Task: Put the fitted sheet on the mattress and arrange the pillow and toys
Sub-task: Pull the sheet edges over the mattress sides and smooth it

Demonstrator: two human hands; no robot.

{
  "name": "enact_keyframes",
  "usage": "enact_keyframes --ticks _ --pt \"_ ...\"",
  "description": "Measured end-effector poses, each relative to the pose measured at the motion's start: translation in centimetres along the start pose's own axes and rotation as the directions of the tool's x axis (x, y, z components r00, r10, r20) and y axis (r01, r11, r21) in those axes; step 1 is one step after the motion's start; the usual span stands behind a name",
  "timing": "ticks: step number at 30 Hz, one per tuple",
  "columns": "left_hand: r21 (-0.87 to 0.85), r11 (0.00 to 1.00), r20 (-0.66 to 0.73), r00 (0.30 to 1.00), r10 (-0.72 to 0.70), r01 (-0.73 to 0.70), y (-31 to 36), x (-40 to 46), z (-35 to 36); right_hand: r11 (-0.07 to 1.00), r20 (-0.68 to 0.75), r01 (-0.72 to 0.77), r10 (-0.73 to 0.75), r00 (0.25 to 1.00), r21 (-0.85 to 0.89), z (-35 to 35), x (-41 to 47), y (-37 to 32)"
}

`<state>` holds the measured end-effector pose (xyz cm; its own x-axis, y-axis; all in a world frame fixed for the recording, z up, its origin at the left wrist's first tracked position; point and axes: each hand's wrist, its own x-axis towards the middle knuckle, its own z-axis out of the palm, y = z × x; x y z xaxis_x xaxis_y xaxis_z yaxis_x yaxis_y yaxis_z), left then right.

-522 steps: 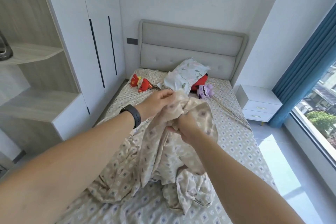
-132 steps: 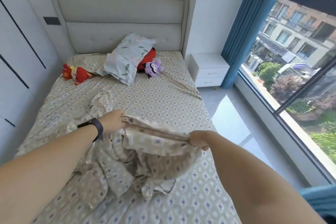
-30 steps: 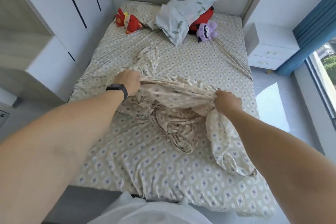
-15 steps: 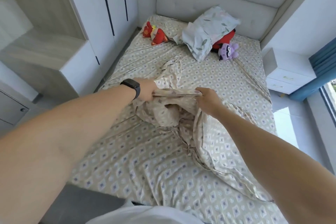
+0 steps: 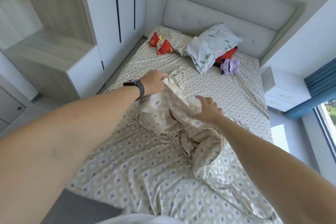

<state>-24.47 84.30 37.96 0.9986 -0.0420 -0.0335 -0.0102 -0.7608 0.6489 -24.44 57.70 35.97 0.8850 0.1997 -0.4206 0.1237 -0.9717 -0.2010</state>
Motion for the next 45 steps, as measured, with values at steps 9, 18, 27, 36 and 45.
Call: enact_keyframes --ticks 9,18,27,36,45 --pt "0.620 0.749 0.397 0.917 -0.040 -0.235 -0.6 -1.4 -2.5 0.853 -0.285 0.318 -0.210 0.935 0.413 -0.8 -1.4 -6.0" --pt "0.812 0.554 -0.068 0.972 -0.226 0.185 -12.7 -8.0 -10.0 0.834 -0.391 0.300 -0.112 0.914 0.463 1.5 -1.5 -8.5" --pt "0.580 0.766 -0.145 0.960 -0.239 0.278 -14.8 -12.5 -8.0 0.968 -0.051 0.249 -0.250 0.967 -0.013 3.8 -0.6 -16.1" --pt "0.788 0.221 -0.357 0.719 -0.596 0.575 -25.3 -24.1 -14.0 0.835 0.264 0.550 -0.538 0.800 0.034 13.7 -6.4 -25.1" --pt "0.769 0.303 -0.155 0.624 -0.766 0.563 -32.8 -33.8 -3.2 0.877 0.510 0.444 -0.472 0.720 0.185 25.2 -9.5 -26.3"
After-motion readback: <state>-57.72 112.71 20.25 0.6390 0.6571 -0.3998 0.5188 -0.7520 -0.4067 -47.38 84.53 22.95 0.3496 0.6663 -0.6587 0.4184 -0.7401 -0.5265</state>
